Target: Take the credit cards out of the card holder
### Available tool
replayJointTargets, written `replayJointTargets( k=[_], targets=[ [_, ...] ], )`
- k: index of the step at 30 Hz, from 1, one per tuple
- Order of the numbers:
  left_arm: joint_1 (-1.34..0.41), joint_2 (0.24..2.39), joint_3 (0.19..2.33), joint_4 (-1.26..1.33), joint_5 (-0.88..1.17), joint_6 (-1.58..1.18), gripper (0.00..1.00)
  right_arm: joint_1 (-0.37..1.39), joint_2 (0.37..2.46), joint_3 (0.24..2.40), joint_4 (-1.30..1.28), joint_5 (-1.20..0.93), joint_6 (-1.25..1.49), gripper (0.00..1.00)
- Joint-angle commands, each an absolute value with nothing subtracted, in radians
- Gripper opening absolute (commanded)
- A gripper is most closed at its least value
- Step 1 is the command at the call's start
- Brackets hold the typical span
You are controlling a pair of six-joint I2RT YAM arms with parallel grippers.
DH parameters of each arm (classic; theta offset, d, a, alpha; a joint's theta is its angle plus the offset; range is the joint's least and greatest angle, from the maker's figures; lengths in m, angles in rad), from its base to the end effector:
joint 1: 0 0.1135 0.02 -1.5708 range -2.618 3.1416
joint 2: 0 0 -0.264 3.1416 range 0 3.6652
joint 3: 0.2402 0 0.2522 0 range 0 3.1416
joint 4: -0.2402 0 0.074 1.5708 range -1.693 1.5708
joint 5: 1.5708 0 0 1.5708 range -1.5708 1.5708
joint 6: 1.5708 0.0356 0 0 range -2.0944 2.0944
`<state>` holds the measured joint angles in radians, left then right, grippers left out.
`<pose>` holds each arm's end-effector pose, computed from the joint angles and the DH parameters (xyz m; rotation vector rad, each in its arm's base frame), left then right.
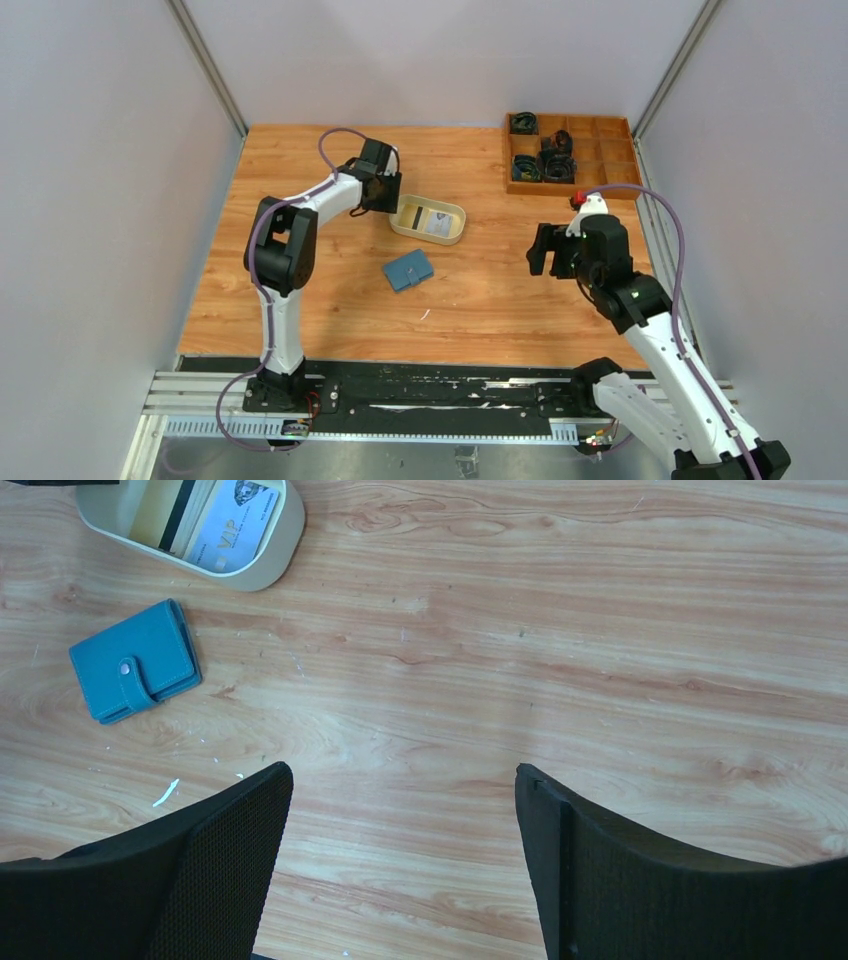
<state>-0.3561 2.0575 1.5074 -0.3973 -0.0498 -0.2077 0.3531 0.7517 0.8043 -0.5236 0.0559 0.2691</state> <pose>0.4202 -0.1544 0.1810 0.1670 2.5190 -0.1659 0.1567 0.0556 0.3169 -0.0511 2.0566 0.3312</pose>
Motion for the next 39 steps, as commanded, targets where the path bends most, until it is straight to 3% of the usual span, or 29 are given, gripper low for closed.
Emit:
replayJointTargets(
  k=[1,7,8,10,11,17,25,39],
  targets=[
    [-0.36,2.065,1.515,-0.372,-0.064,-0.187,0.46,0.359,0.758,0.801,-0.514,0.043,0.29,0.86],
    [-0.36,2.028,1.487,-0.37,-0.106,-0.195,0.32,0.359,0.767,0.791,-0.501,0.034,0.302,0.85],
    [-0.36,2.024,1.483,-0.369,-0.113,-0.199,0.27,0.359,0.769,0.788,-0.498,0.032,0.303,0.85],
    [-0.36,2.019,1.474,-0.377,-0.134,-0.211,0.01,0.361,0.774,0.785,-0.493,0.03,0.306,0.84],
    [-0.36,2.019,1.47,-0.38,-0.145,-0.217,0.0,0.364,0.779,0.785,-0.489,0.03,0.307,0.84],
    [-0.358,1.993,1.392,-0.358,-0.197,-0.272,0.0,0.455,0.848,0.801,-0.428,0.08,0.314,0.83],
    [-0.345,1.902,1.282,-0.381,-0.304,-0.369,0.0,0.672,1.121,0.897,-0.307,0.177,0.299,0.84],
    [-0.114,1.7,1.067,-0.365,-0.327,-0.477,0.0,0.892,1.576,1.176,-0.222,0.185,0.225,0.86]
  ],
)
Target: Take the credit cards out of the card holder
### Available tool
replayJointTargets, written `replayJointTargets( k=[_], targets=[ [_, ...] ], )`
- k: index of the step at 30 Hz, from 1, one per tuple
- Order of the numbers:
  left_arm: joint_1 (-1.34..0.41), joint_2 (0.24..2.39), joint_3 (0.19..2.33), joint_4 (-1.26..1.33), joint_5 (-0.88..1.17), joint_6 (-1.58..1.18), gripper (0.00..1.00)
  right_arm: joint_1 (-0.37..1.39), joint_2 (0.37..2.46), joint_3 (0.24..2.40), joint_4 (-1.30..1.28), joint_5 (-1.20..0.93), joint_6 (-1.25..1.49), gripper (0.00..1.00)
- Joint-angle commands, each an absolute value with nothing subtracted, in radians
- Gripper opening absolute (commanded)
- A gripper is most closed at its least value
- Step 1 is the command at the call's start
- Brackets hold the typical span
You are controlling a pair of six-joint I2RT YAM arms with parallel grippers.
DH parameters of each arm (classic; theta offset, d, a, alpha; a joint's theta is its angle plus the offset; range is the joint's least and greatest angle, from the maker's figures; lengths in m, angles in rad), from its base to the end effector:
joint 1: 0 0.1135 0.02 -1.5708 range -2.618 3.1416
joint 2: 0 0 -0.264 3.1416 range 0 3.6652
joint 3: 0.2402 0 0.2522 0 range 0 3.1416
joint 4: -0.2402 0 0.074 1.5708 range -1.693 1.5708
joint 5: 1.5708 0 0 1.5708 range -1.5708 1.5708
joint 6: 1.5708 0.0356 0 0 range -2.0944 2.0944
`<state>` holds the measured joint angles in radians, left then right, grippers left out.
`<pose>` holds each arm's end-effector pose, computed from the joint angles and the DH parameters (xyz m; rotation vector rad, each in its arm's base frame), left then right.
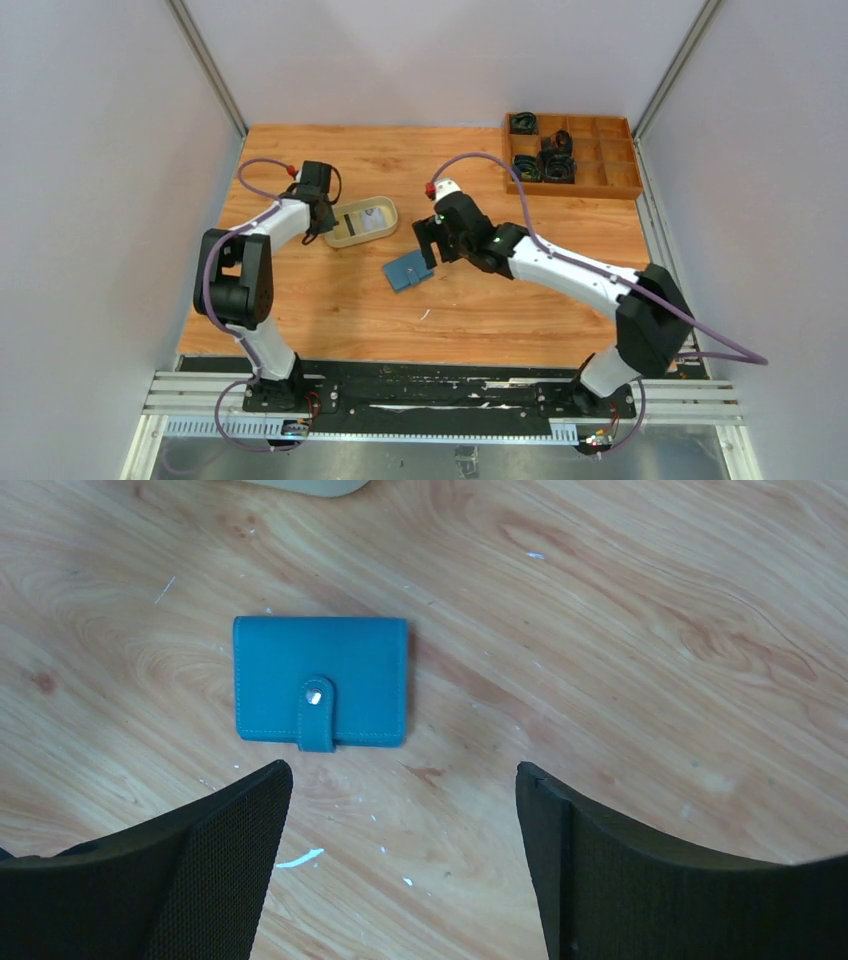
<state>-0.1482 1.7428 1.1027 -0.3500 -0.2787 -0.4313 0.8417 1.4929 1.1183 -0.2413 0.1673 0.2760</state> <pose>0.3544 -0.0430 0.1849 -0.4576 2.4667 0.1229 0.2299 0.2484 0.2799 -0.5249 2.1496 0.4493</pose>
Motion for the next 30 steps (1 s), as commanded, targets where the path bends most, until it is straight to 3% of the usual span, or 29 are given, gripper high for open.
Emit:
replayJointTargets(
  k=[1,6,21,30],
  targets=[
    [-0.102,1.692,1.059,-0.367,-0.33,-0.489,0.0,0.9,1.606,1.191,-0.221,0.179,0.207,0.86],
    [-0.07,1.64,0.995,-0.363,-0.362,-0.57,0.0,0.928,1.727,1.293,-0.304,0.138,0.199,0.84],
    [-0.047,1.543,0.896,-0.352,-0.433,-0.808,0.0,0.986,1.831,1.291,-0.249,0.145,0.215,0.74],
    [-0.042,1.553,0.935,-0.378,-0.459,-0.841,0.03,0.993,1.926,1.365,-0.297,0.141,0.281,0.57]
  ],
)
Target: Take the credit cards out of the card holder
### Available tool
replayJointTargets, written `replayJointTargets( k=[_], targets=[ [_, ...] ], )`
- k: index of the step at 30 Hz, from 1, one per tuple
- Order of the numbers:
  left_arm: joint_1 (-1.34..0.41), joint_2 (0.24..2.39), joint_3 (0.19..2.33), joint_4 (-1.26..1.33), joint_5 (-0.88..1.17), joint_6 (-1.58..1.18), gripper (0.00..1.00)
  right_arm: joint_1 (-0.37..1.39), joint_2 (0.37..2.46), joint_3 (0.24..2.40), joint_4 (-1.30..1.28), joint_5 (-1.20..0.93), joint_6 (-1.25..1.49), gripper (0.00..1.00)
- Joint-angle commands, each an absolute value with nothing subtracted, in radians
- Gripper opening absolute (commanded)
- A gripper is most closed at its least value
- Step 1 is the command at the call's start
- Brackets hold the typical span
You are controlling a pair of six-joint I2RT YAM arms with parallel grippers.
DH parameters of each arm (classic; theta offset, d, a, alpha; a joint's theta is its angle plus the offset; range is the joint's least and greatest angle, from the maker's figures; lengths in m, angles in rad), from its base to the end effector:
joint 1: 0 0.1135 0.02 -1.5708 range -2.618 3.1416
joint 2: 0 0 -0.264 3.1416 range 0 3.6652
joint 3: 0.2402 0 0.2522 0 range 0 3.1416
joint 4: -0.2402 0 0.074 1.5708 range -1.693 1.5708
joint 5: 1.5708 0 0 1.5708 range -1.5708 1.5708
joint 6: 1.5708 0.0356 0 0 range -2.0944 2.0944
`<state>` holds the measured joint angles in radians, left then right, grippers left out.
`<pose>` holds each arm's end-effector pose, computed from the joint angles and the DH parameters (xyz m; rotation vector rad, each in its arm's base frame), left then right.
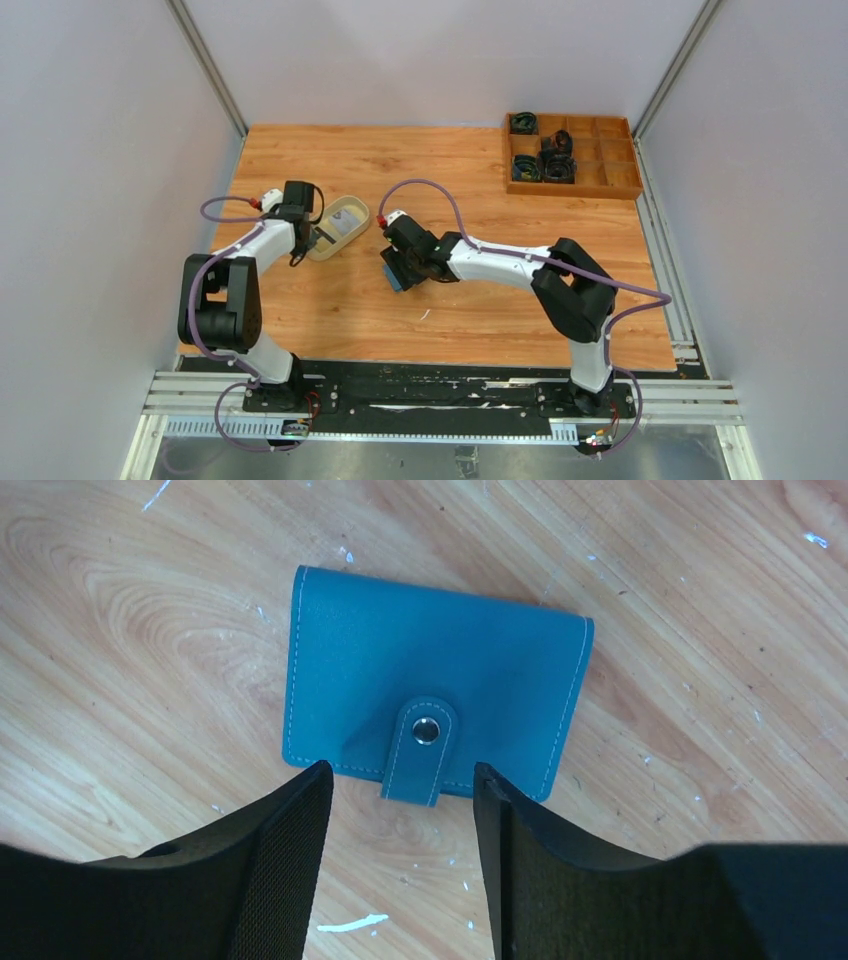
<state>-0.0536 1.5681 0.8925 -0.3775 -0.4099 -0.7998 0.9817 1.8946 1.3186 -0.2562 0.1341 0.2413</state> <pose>0.3011 -0.0019 0.1785 -1.0396 2.2783 0.1991 0.2349 0.3430 0.1999 -0.8212 2.2909 0.4068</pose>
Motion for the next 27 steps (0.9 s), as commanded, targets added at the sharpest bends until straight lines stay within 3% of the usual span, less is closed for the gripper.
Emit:
replayJointTargets(
  k=[1,3,7,9,18,21,23,25,27],
  targets=[
    [-0.042,1.554,0.937,-0.378,-0.455,-0.84,0.1,0.993,1.929,1.367,-0.301,0.144,0.287,0.56],
    [-0.041,1.554,0.937,-0.377,-0.449,-0.838,0.3,0.992,1.934,1.373,-0.31,0.151,0.301,0.53],
    [-0.039,1.556,0.942,-0.379,-0.437,-0.826,0.84,0.993,1.935,1.369,-0.318,0.162,0.322,0.48],
    [-0.038,1.548,0.947,-0.388,-0.441,-0.819,0.98,0.993,1.934,1.365,-0.319,0.167,0.335,0.48],
    [-0.043,1.324,0.968,-0.451,-0.371,-0.706,1.0,0.992,1.959,1.344,-0.308,0.18,0.358,0.47],
    [-0.079,1.207,0.925,-0.48,-0.319,-0.655,1.0,0.993,1.973,1.335,-0.295,0.178,0.36,0.41],
    [-0.128,1.133,0.869,-0.485,-0.299,-0.631,1.0,0.993,1.985,1.331,-0.289,0.175,0.361,0.28],
    [-0.202,1.071,0.802,-0.491,-0.288,-0.628,0.98,0.991,1.993,1.327,-0.287,0.174,0.363,0.06],
    [-0.317,1.028,0.742,-0.508,-0.321,-0.657,0.97,0.99,1.998,1.319,-0.286,0.176,0.366,0.0]
  ],
)
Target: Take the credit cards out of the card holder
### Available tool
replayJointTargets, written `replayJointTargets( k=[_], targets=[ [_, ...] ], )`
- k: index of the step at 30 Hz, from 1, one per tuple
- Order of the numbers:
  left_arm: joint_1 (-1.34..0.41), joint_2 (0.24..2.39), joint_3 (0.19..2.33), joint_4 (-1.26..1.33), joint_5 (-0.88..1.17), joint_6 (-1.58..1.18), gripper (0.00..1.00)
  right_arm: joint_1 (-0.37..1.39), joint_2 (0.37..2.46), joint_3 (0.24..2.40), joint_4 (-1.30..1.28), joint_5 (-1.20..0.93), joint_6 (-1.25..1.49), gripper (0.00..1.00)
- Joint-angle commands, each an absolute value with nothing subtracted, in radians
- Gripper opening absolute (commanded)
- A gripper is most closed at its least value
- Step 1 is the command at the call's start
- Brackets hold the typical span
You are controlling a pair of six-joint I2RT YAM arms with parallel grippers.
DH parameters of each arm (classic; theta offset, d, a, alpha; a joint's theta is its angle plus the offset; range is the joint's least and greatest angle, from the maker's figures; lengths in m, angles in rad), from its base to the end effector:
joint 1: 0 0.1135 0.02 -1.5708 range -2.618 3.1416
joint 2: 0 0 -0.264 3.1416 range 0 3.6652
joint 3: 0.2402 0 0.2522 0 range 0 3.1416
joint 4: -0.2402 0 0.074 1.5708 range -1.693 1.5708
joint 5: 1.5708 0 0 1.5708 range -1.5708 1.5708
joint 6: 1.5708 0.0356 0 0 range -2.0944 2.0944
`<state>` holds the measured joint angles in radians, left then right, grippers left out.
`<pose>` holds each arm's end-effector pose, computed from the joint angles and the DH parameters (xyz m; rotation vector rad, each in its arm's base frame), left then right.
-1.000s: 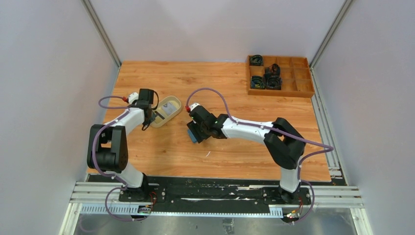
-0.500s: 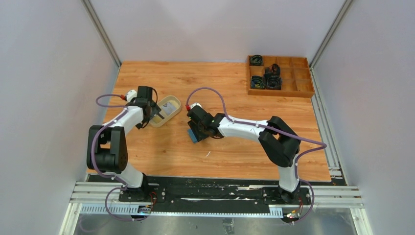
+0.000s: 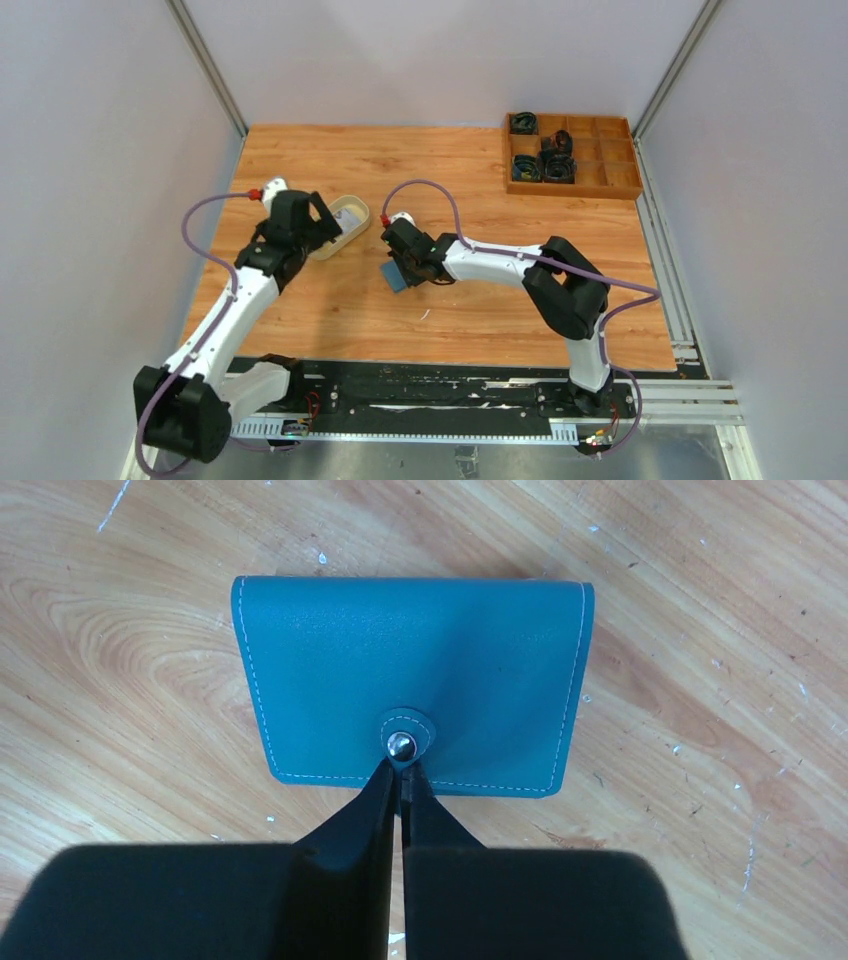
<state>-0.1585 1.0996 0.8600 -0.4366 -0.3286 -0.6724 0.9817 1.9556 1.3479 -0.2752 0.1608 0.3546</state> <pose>0.2352 -0.0260 0.2815 -0.7281 2.0827 -0.0922 0.2402 0.3492 0.1833 -0.6962 2.3790 0.3931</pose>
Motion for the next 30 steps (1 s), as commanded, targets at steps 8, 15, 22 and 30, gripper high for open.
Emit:
replayJointTargets(
  k=[8,15,22,30],
  targets=[
    [-0.594,0.993,0.507,-0.42,-0.387,-0.853,0.96,0.988,1.736,1.08,-0.158,0.153,0.3,0.0],
    [-0.748,1.07,0.549,-0.376,-0.437,-0.902,0.96,0.961,1.481,0.944,-0.113,-0.035,0.181,0.0],
    [-0.875,1.083,0.615,-0.37,-0.456,-0.965,0.96,0.924,1.418,0.974,-0.224,-0.174,0.09,0.0],
    [-0.876,0.969,0.628,-0.402,-0.463,-0.946,0.99,0.898,1.445,0.963,-0.27,-0.153,0.101,0.0]
  ],
)
